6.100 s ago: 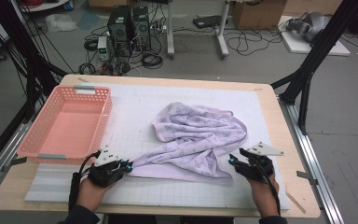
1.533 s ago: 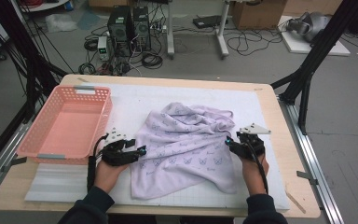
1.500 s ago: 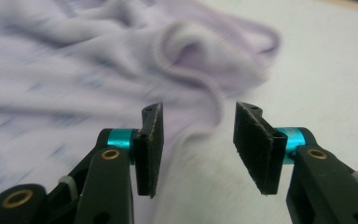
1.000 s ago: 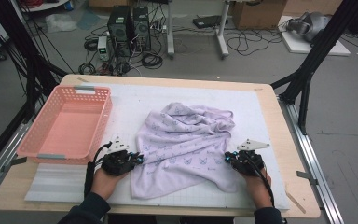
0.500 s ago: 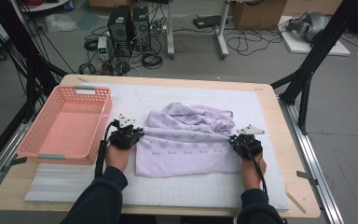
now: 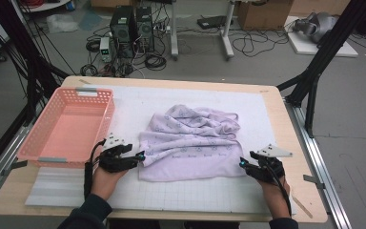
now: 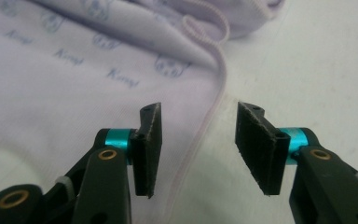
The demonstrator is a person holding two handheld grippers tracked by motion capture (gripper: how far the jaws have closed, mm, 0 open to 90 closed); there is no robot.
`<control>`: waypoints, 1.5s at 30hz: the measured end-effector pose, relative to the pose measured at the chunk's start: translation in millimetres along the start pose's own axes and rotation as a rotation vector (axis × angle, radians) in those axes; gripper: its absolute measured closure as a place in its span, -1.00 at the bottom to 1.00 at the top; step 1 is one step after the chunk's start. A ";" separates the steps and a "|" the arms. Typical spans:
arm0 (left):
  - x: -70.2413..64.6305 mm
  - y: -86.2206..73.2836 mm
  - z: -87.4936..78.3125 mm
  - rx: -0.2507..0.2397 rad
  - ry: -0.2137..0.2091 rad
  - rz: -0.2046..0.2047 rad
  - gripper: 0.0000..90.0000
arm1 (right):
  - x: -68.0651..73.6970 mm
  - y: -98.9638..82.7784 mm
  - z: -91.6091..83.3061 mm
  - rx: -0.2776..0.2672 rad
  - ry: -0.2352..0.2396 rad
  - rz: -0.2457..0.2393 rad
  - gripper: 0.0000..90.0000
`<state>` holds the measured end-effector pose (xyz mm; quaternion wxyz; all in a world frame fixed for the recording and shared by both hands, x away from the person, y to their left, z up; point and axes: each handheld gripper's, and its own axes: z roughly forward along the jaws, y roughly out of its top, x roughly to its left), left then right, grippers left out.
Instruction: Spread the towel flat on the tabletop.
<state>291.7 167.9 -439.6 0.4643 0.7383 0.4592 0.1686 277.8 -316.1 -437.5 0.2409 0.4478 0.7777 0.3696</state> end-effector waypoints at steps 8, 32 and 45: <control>-15.3 -20.3 -26.5 -0.027 -0.073 0.026 -0.11 | 4.0 -17.4 -10.1 -0.001 -0.009 0.033 0.14; -42.4 -30.2 -12.8 0.129 -0.117 0.185 0.92 | 22.5 -22.2 -16.1 0.083 0.077 -0.002 0.92; -41.1 -39.3 -58.3 0.118 -0.211 0.121 0.92 | 38.6 -38.9 -57.1 0.105 0.141 -0.065 0.92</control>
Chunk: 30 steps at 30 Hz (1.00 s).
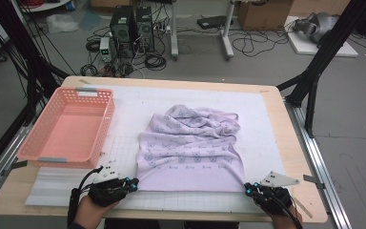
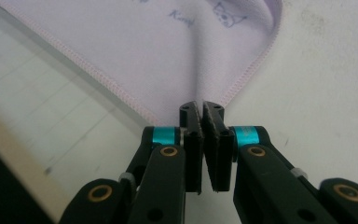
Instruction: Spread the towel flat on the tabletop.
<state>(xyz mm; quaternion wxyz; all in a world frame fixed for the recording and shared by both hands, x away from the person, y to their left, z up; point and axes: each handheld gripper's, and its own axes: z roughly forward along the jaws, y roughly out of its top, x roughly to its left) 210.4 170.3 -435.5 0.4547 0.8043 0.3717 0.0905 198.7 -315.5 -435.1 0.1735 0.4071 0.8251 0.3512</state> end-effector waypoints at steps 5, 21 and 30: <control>-17.6 -11.5 -7.6 0.037 -0.034 0.015 0.92 | 10.8 -15.8 -18.8 0.001 0.036 0.004 0.92; -33.8 -20.0 -24.0 -0.011 -0.015 -0.028 0.13 | 25.3 -37.1 -54.5 -0.056 0.054 0.027 0.38; 2.1 9.0 20.2 -0.052 0.109 -0.086 0.06 | 4.8 -5.0 -9.8 -0.064 -0.101 0.067 0.40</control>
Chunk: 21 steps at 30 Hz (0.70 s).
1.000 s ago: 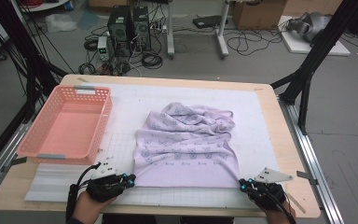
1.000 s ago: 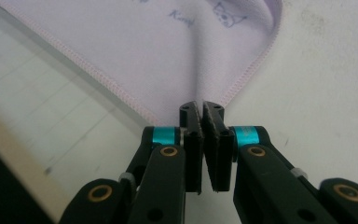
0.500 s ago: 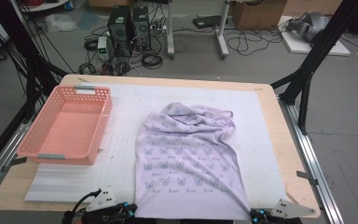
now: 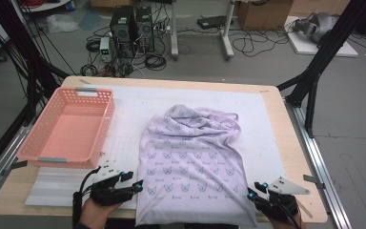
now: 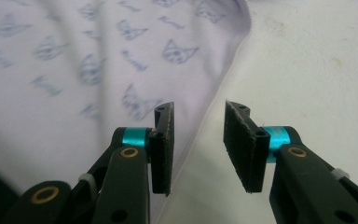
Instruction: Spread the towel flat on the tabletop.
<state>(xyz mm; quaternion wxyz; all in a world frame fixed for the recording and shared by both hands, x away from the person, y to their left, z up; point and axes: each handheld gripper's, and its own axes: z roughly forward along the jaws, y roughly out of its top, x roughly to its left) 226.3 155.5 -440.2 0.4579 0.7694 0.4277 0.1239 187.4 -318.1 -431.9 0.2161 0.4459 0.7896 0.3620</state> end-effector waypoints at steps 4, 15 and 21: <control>0.4 1.9 22.3 0.049 0.023 0.026 0.06 | -4.7 8.5 19.5 0.021 -0.009 0.003 0.41; -7.5 -5.3 12.4 0.066 0.005 0.126 0.92 | -0.6 5.2 21.4 0.080 0.067 0.021 0.95; 0.3 -6.6 -14.2 0.058 -0.059 0.096 0.92 | 1.2 -12.2 -4.6 0.069 0.108 0.024 0.95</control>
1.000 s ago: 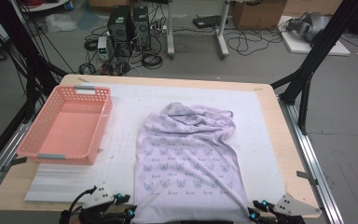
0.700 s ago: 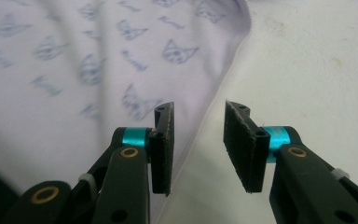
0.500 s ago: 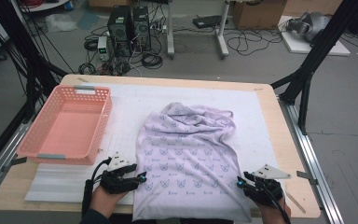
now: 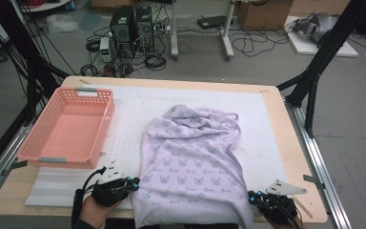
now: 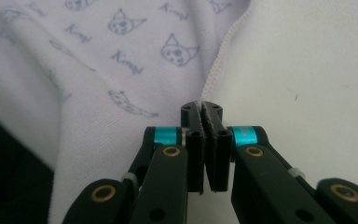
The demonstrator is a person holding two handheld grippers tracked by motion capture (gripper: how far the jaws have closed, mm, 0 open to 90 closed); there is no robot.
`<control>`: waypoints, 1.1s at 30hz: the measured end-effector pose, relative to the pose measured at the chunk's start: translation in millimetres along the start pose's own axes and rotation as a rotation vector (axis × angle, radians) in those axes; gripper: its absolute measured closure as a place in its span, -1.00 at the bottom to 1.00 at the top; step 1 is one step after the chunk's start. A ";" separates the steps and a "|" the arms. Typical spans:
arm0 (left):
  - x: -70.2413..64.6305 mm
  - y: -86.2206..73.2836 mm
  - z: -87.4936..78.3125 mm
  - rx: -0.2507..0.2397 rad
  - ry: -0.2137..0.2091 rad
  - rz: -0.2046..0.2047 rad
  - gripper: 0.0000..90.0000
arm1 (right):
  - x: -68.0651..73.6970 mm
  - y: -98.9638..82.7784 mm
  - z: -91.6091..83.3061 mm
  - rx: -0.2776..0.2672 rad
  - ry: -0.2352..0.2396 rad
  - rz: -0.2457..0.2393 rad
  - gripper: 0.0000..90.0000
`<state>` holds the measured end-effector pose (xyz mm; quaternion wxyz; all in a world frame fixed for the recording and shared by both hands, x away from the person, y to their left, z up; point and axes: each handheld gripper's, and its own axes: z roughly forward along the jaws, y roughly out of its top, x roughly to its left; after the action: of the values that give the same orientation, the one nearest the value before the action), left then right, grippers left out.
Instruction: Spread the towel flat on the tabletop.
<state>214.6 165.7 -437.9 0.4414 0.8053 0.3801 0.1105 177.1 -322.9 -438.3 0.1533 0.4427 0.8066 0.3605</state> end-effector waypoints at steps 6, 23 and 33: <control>-6.8 -8.0 -28.8 0.007 -0.093 -0.007 0.92 | 11.5 -0.6 -23.0 0.006 0.089 -0.022 0.95; 11.9 14.5 21.2 -0.073 0.077 -0.061 0.07 | 1.6 30.3 26.3 -0.026 -0.114 -0.017 0.36; 2.6 23.1 52.2 0.011 0.079 0.042 0.94 | -9.1 34.3 39.7 0.017 -0.030 0.036 0.93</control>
<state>255.1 127.4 -450.5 0.4190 0.8105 0.3810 0.1495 225.4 -300.8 -441.9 0.1548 0.4638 0.7992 0.3496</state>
